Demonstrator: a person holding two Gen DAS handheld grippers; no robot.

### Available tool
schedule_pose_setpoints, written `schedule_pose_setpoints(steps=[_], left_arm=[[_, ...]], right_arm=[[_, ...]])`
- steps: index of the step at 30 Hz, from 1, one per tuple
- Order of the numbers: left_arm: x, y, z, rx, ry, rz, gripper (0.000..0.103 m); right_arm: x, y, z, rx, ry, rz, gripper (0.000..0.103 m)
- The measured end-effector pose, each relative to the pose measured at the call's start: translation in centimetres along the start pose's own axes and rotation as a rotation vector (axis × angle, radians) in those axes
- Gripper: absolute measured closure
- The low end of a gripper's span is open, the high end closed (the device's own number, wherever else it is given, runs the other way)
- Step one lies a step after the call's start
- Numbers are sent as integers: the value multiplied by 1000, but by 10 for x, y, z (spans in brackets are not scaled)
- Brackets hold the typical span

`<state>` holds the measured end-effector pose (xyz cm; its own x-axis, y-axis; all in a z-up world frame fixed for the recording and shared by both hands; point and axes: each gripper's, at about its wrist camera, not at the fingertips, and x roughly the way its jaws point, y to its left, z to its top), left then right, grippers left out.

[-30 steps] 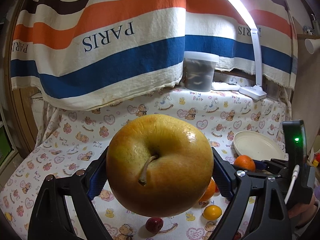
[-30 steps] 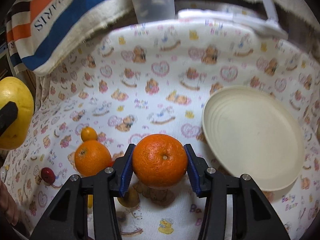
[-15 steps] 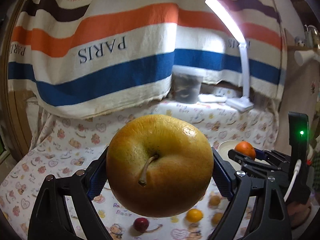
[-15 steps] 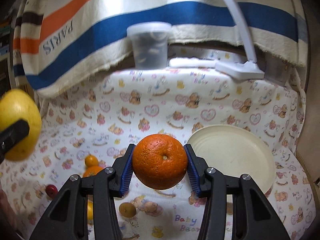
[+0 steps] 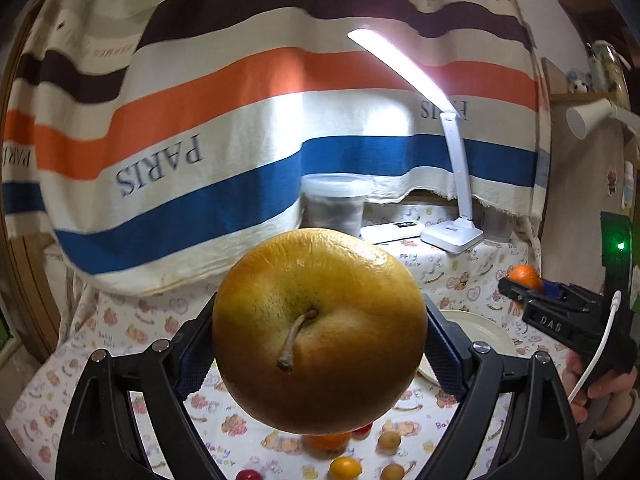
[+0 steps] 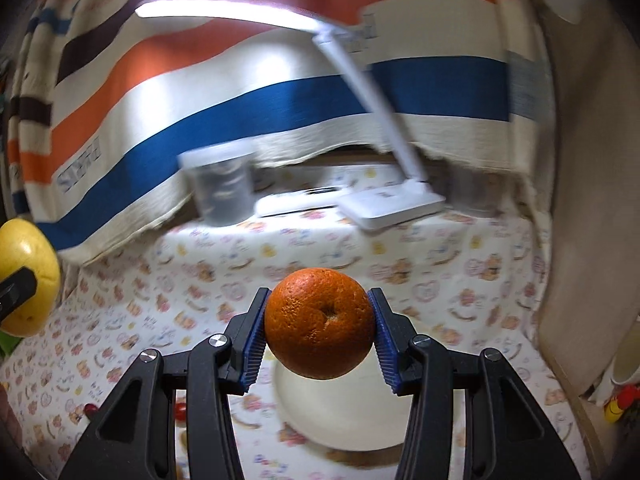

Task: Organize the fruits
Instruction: 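Carry apple and orange to the cream plate and open both grippers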

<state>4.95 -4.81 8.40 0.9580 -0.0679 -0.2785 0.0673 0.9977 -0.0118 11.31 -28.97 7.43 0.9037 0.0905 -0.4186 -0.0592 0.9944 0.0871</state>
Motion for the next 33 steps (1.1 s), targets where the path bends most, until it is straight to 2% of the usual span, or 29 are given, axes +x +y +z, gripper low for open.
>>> schedule_pose_setpoints(steps=[5, 7, 10, 15, 19, 25, 29, 33], left_arm=[[12, -25, 5, 44, 21, -63, 14], [20, -36, 6, 50, 40, -112, 14], [37, -47, 12, 7, 110, -212, 14], [68, -81, 16, 58, 180, -248, 14], [100, -102, 10, 65, 284, -320, 14], [153, -132, -15, 105, 482, -331, 14], [172, -147, -29, 140, 532, -326, 14], [197, -157, -32, 113, 578, -334, 14]], right_arm=[[10, -29, 0, 62, 30, -23, 54], [11, -35, 1, 65, 28, -42, 54], [10, -43, 2, 75, 26, -48, 54], [13, -57, 1, 101, 40, -54, 54], [24, -64, -4, 101, 78, -70, 54], [48, -77, -17, 127, 173, -66, 54], [64, -85, -26, 152, 233, -46, 54], [82, -95, -39, 178, 289, -55, 54]])
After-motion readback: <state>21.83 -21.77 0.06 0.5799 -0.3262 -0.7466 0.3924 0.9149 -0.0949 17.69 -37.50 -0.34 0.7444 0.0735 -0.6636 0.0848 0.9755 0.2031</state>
